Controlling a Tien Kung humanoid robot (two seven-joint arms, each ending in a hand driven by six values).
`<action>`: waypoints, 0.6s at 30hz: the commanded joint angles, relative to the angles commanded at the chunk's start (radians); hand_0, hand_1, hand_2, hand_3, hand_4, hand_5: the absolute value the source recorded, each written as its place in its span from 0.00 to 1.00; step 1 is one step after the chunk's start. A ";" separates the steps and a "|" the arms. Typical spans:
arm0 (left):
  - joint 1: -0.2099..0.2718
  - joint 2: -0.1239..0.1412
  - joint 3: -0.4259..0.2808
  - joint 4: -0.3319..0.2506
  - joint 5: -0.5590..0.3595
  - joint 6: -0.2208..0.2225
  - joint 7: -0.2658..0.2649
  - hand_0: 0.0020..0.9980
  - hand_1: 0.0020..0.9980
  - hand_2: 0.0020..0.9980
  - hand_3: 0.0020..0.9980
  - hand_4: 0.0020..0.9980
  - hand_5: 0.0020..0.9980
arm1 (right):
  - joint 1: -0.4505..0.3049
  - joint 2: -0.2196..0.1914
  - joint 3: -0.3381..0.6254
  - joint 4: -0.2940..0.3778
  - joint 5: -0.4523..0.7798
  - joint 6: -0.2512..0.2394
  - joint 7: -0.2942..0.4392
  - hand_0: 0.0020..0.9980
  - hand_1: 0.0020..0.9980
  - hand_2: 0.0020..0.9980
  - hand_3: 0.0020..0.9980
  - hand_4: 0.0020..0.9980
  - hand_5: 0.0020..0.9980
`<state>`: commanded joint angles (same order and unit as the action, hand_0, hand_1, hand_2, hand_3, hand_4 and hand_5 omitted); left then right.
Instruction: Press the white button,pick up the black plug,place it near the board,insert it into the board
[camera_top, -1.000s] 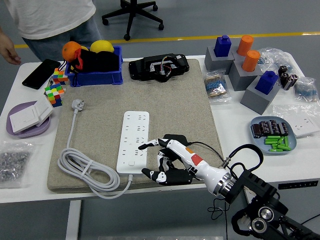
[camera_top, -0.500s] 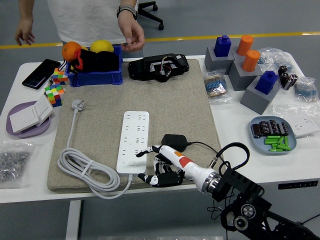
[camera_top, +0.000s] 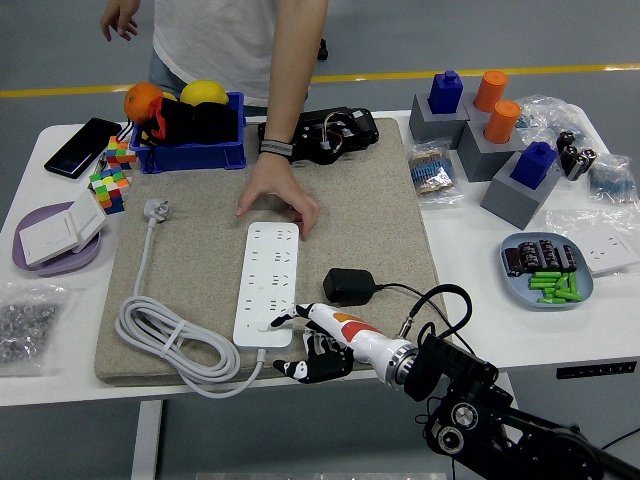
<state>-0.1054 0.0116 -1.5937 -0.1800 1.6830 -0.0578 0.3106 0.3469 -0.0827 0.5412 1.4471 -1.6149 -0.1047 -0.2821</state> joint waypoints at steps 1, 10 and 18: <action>0.000 0.000 -0.001 0.000 -0.001 0.000 0.000 0.65 0.64 0.63 0.68 0.51 0.11 | 0.004 0.004 -0.002 -0.006 0.002 -0.001 0.001 0.00 0.01 0.16 0.79 0.80 0.36; -0.001 0.001 -0.003 0.000 0.000 0.000 0.001 0.65 0.64 0.63 0.68 0.51 0.11 | 0.024 0.038 -0.010 -0.038 0.003 -0.008 0.004 0.00 0.01 0.16 0.79 0.81 0.38; -0.003 0.000 -0.005 0.000 0.002 0.001 0.001 0.65 0.64 0.63 0.68 0.51 0.11 | 0.034 0.052 -0.021 -0.069 -0.001 -0.012 0.008 0.00 0.01 0.16 0.79 0.81 0.38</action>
<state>-0.1086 0.0112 -1.5984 -0.1800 1.6848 -0.0566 0.3112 0.3808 -0.0305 0.5204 1.3786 -1.6157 -0.1162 -0.2744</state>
